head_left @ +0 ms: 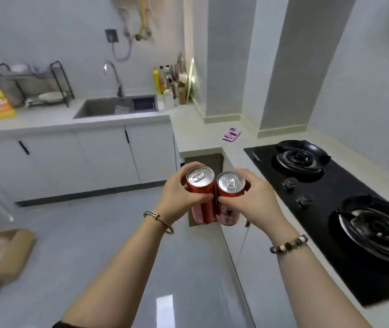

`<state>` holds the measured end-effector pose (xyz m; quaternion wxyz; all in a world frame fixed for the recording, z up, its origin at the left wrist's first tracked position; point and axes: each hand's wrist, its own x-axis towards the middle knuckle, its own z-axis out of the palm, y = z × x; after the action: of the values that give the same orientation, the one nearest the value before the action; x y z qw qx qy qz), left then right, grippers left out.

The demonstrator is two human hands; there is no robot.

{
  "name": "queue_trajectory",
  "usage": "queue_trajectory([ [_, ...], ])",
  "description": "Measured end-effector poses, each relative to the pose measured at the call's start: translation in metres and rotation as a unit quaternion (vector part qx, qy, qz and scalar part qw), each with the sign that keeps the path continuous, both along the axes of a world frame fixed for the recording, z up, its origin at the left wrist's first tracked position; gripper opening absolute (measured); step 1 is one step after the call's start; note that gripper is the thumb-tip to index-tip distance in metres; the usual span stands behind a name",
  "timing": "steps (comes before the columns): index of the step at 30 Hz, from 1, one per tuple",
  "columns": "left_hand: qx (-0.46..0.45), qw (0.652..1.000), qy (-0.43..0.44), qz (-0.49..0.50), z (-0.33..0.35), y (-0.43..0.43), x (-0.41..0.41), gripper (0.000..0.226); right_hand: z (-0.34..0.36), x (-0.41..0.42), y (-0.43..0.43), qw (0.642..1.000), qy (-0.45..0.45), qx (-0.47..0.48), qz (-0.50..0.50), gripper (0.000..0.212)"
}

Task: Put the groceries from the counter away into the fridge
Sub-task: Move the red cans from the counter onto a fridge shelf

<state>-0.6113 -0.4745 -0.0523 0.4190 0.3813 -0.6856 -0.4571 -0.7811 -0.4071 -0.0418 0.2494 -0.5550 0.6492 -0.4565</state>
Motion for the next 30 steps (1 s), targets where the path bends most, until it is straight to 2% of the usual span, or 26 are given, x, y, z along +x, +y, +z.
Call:
queue_trajectory([
  [6, 0.017, 0.989, 0.005, 0.148, -0.001, 0.006, 0.17, 0.06, 0.003, 0.157, -0.046, 0.991, -0.026, -0.011, 0.134, 0.046],
  [12, 0.036, 0.95, 0.039, 0.306, -0.011, 0.041, 0.297, 0.061, -0.012, 0.289, -0.071, 0.964, -0.032, 0.02, 0.265, 0.043],
  [19, 0.048, 0.881, 0.064, 0.466, -0.025, 0.081, 0.394, 0.062, -0.029, 0.409, -0.085, 0.909, -0.023, 0.043, 0.413, 0.042],
  [25, 0.031, 0.798, 0.074, 0.598, -0.024, 0.103, 0.449, 0.061, -0.039, 0.498, -0.09, 0.846, 0.024, 0.048, 0.531, 0.041],
  [30, 0.028, 0.744, 0.055, 0.666, -0.026, 0.129, 0.485, 0.061, -0.045, 0.56, -0.076, 0.79, 0.051, 0.043, 0.609, 0.038],
])
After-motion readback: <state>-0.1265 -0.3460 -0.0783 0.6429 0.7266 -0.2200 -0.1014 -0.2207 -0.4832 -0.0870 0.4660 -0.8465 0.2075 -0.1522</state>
